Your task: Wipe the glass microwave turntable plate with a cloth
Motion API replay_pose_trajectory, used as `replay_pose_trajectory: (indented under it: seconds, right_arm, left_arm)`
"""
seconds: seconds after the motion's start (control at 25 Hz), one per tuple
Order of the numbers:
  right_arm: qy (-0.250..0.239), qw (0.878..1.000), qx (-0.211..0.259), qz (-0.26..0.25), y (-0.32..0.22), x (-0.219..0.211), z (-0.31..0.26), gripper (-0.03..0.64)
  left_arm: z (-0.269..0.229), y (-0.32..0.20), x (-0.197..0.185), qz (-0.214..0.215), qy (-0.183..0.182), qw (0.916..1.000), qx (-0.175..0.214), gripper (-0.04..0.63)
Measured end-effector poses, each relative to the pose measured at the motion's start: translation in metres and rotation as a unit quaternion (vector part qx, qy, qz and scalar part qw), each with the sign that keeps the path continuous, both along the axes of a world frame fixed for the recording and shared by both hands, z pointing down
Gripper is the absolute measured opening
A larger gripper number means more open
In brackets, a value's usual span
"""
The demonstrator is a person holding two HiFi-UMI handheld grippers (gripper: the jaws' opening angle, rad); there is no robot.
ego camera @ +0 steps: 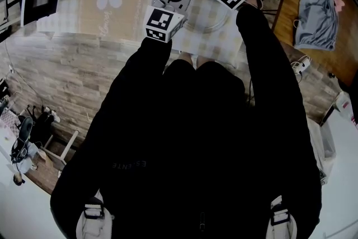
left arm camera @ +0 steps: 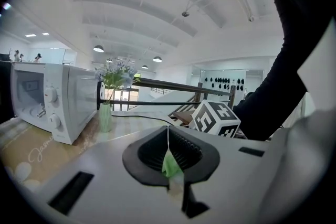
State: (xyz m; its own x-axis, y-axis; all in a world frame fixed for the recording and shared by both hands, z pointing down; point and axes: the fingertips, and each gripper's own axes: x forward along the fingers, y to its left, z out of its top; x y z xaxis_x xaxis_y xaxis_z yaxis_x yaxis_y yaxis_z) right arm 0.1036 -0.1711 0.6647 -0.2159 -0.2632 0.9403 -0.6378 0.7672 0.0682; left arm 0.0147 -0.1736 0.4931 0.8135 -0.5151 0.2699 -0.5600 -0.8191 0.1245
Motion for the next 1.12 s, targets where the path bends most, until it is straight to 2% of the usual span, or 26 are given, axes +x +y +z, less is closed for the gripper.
replay_pose_trajectory:
  seconds: [0.2,0.32,0.72,1.12]
  right_arm:
    - [-0.01,0.999,-0.027,-0.013,0.016,-0.012,0.003,0.095]
    - [-0.015,0.999,-0.031,-0.005,0.022,-0.014,0.002,0.094]
    - [-0.018,0.998,-0.05,-0.031,0.068,-0.039,0.004,0.094]
    - [-0.043,0.996,-0.068,-0.045,0.117,-0.067,0.004,0.095]
  left_arm:
    - [0.003,0.006,-0.002,-0.001,-0.001,1.0,-0.003,0.021]
    - [0.002,0.011,-0.001,0.002,0.0,1.0,-0.002,0.021]
    - [0.003,0.035,-0.008,0.004,0.0,1.0,-0.002,0.021]
    - [0.006,0.058,-0.015,0.011,-0.002,0.9999,-0.009,0.021]
